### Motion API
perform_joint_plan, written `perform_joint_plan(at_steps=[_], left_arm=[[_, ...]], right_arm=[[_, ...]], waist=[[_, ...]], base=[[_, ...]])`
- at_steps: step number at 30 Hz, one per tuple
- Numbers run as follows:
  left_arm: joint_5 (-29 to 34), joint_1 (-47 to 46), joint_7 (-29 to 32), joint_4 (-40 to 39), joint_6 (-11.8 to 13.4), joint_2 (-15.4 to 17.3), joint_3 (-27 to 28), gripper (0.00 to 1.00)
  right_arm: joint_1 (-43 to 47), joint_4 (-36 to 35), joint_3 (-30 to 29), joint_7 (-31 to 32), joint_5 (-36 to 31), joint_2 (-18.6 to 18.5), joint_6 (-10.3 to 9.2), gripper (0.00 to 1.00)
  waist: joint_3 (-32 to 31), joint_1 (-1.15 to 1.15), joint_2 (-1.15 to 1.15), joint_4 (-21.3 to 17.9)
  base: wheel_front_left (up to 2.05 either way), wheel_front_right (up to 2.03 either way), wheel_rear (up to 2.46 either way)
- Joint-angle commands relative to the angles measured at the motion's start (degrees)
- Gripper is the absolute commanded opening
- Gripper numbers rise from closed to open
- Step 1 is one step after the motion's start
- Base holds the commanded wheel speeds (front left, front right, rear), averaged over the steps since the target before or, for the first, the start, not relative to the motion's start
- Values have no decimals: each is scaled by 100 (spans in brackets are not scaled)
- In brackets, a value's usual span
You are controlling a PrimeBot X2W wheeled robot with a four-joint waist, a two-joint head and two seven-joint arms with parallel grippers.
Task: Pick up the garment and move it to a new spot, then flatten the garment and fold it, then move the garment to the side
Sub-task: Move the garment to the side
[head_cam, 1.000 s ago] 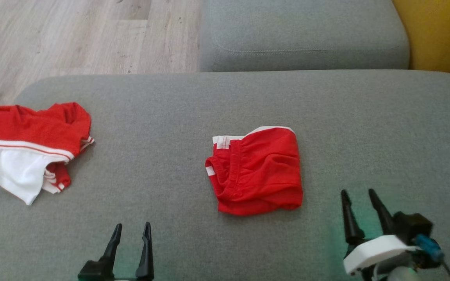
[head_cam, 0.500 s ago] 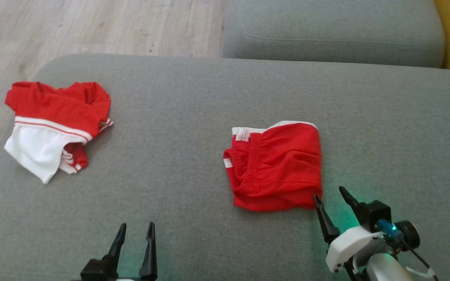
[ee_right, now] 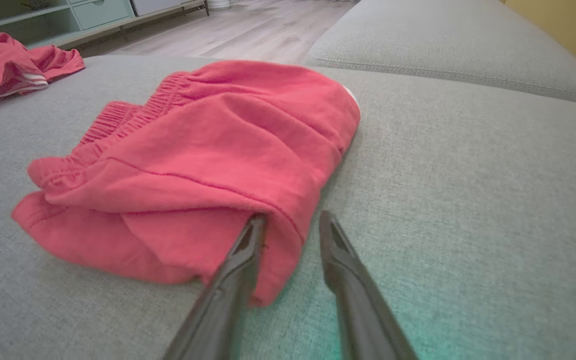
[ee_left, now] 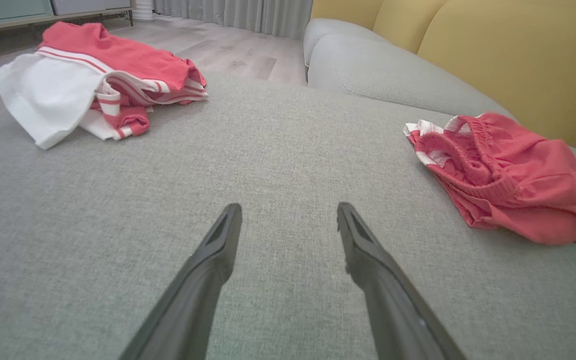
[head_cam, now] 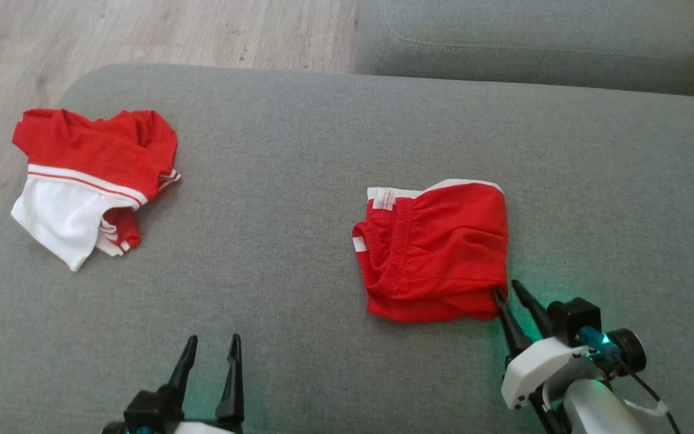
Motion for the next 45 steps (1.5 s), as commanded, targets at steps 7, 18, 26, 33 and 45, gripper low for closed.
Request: perform_joint_plan(at_steps=[7, 18, 26, 33, 45], left_arm=[[-63, -302, -55, -190, 2, 8, 108, 100], [-130, -177, -55, -180, -12, 8, 90, 100], [-143, -130, -55, -151, -17, 8, 110, 100], [-142, -96, -55, -120, 2, 8, 175, 100], [157, -182, -55, -306, 92, 8, 520, 100]], right_arm=[[-179, -196, 201, -78, 124, -16, -3, 0], [488, -602, 265, -78, 427, -16, -3, 0], [786, -477, 362, -78, 575, -16, -3, 0], [1032, -473, 455, -78, 845, -16, -3, 100], [865, -1771, -490, -78, 1096, -16, -3, 100]], waist=[[22, 0, 0, -31], [-158, 0, 0, -184], [-196, 0, 0, -277], [-291, 0, 0, -393], [-364, 0, 0, -645]], base=[[0, 0, 0], [0, 0, 0], [0, 0, 0], [0, 0, 0], [0, 0, 0]])
